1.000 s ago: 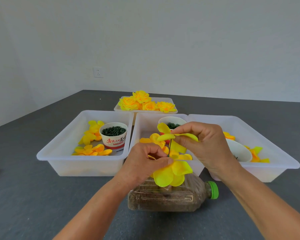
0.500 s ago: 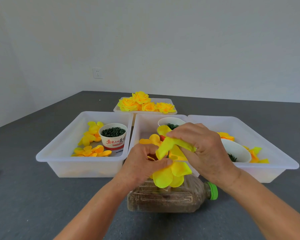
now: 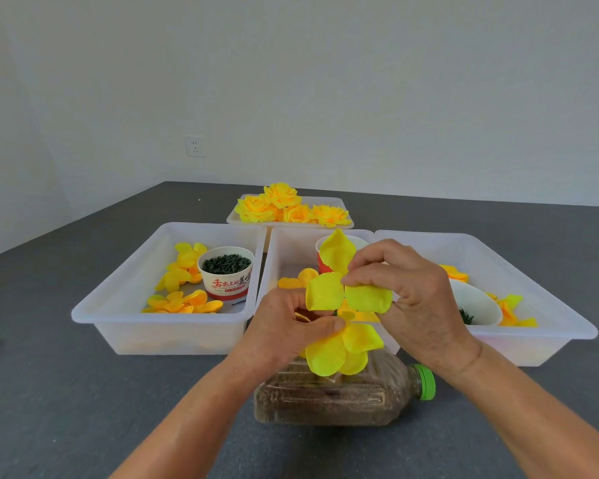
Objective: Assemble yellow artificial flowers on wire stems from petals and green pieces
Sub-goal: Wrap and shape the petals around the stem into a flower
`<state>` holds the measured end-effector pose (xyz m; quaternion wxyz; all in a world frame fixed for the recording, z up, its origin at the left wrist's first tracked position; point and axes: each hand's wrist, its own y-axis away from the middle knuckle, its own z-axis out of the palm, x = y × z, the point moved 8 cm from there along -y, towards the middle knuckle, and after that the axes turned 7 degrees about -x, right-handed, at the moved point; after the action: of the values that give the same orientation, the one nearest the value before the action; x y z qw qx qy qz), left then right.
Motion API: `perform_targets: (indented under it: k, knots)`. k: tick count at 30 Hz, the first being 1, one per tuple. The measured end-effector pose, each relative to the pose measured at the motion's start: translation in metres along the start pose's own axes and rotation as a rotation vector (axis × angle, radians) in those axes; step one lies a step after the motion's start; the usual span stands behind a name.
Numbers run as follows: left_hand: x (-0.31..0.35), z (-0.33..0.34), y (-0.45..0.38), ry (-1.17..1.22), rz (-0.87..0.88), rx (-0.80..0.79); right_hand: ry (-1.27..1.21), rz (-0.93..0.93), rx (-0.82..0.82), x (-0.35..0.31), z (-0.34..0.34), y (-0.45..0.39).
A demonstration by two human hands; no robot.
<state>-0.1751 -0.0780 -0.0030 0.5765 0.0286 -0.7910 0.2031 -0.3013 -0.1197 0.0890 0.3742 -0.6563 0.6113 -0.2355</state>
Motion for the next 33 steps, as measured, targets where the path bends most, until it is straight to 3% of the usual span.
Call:
perform_targets:
  k: [16,22,27,33]
  knots:
    - [0.001,-0.003,0.0,-0.075,-0.02,0.049,-0.07,0.045,0.019,0.011,0.005,0.006]
    - [0.001,-0.003,0.0,-0.073,-0.02,0.045,-0.422,0.421,0.185,0.04,-0.001,0.005]
    - [0.002,-0.003,0.0,-0.07,-0.015,0.039,-0.806,0.73,0.163,0.068,0.02,0.014]
    - [0.002,-0.003,0.001,-0.072,-0.022,0.047,-0.836,0.845,0.098,0.074,0.029,0.021]
